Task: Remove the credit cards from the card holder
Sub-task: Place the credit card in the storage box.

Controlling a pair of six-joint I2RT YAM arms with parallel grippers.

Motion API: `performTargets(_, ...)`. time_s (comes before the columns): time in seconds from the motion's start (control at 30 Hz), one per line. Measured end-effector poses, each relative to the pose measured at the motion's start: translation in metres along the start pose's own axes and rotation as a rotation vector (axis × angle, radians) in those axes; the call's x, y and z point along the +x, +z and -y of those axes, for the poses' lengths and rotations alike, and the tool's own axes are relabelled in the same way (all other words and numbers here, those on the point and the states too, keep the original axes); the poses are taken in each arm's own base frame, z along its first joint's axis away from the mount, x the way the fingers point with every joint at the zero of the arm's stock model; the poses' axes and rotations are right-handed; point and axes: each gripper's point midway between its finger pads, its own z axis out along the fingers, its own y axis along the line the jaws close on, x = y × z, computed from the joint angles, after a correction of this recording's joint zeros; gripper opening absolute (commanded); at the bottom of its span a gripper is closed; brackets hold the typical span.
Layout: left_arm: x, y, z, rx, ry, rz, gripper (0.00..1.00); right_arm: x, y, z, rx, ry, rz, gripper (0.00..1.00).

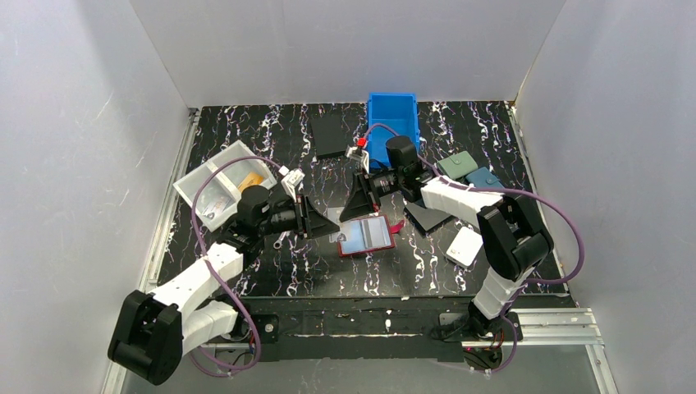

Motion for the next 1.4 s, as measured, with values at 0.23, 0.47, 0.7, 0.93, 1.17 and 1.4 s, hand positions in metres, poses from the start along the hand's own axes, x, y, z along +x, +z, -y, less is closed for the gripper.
performTargets(0.23, 0.003, 0.003, 0.000, 0.028, -0.012, -0.044, 0.00, 0.000, 0.002, -0.005, -0.018, 0.021, -0.005, 0.57)
performTargets(0.47, -0.016, -0.020, -0.015, -0.053, -0.067, 0.048, 0.00, -0.006, -0.018, 0.027, 0.171, -0.007, -0.003, 0.91)
performTargets(0.7, -0.046, -0.093, -0.058, -0.453, -0.218, 0.312, 0.00, -0.018, -0.102, 0.050, 0.437, -0.085, 0.100, 0.98)
performTargets(0.93, -0.107, -0.203, -0.096, -0.922, -0.386, 0.657, 0.00, -0.008, -0.126, 0.044, 0.491, -0.099, 0.153, 0.98)
performTargets(1.17, -0.104, -0.252, -0.157, -1.172, -0.770, 0.891, 0.00, -0.009, -0.127, 0.042, 0.492, -0.115, 0.166, 0.98)
performTargets(1.4, -0.118, -0.280, -0.194, -1.323, -1.001, 1.097, 0.00, -0.014, -0.126, 0.032, 0.484, -0.135, 0.189, 0.98)
